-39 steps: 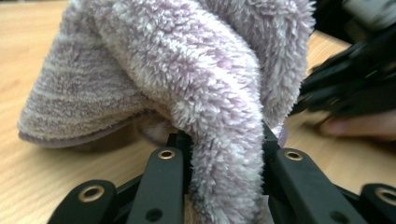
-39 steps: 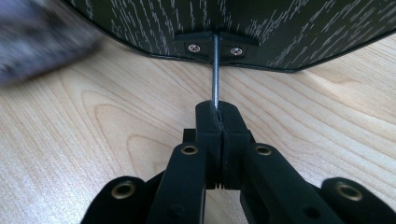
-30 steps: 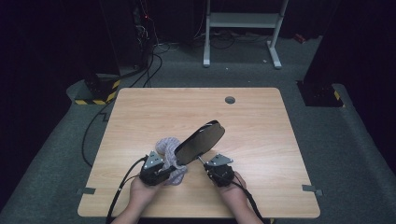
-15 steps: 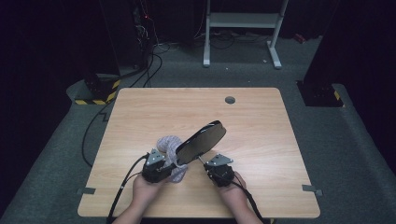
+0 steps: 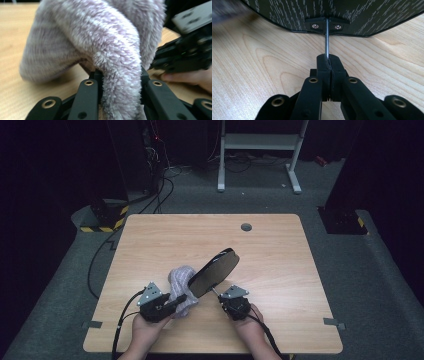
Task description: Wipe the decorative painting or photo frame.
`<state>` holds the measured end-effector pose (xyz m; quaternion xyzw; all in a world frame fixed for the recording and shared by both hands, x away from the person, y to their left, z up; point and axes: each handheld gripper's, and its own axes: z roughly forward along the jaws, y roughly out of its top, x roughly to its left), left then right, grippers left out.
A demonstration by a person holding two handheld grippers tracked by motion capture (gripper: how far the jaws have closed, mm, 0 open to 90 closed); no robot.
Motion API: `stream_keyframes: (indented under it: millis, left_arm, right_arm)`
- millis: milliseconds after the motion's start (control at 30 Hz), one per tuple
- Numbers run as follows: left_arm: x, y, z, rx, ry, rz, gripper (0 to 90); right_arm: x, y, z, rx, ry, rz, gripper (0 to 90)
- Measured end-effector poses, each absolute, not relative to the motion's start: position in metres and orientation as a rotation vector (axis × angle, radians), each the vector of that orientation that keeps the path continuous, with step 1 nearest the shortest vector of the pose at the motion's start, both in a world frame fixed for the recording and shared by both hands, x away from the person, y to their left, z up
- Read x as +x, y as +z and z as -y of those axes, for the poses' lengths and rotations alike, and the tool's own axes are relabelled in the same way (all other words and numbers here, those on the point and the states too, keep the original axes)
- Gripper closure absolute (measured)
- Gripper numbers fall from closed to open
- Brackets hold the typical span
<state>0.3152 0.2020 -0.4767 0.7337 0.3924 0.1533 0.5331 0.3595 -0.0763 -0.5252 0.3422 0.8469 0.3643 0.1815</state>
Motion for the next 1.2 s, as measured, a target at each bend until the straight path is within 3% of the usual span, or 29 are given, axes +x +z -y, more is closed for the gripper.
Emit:
stream_keyframes:
  millis: [567, 833, 1033, 1200]
  left_arm:
    - [0.309, -0.462, -0.225, 1.703, 0.446, -0.873, 71.1]
    - [0.312, -0.453, -0.248, 1.682, 0.551, -0.878, 71.1]
    - [0.328, -0.460, -0.276, 1.726, 0.671, -0.962, 71.2]
    - [0.341, -0.475, -0.290, 1.786, 0.700, -1.060, 71.1]
  right_arm:
    - [0.360, -0.525, 0.076, 0.961, 1.027, -2.393, 88.1]
    - [0.360, -0.525, 0.076, 0.960, 1.028, -2.393, 88.1]
    - [0.360, -0.525, 0.076, 0.960, 1.028, -2.393, 88.1]
    - [0.360, -0.525, 0.076, 0.960, 1.028, -2.393, 88.1]
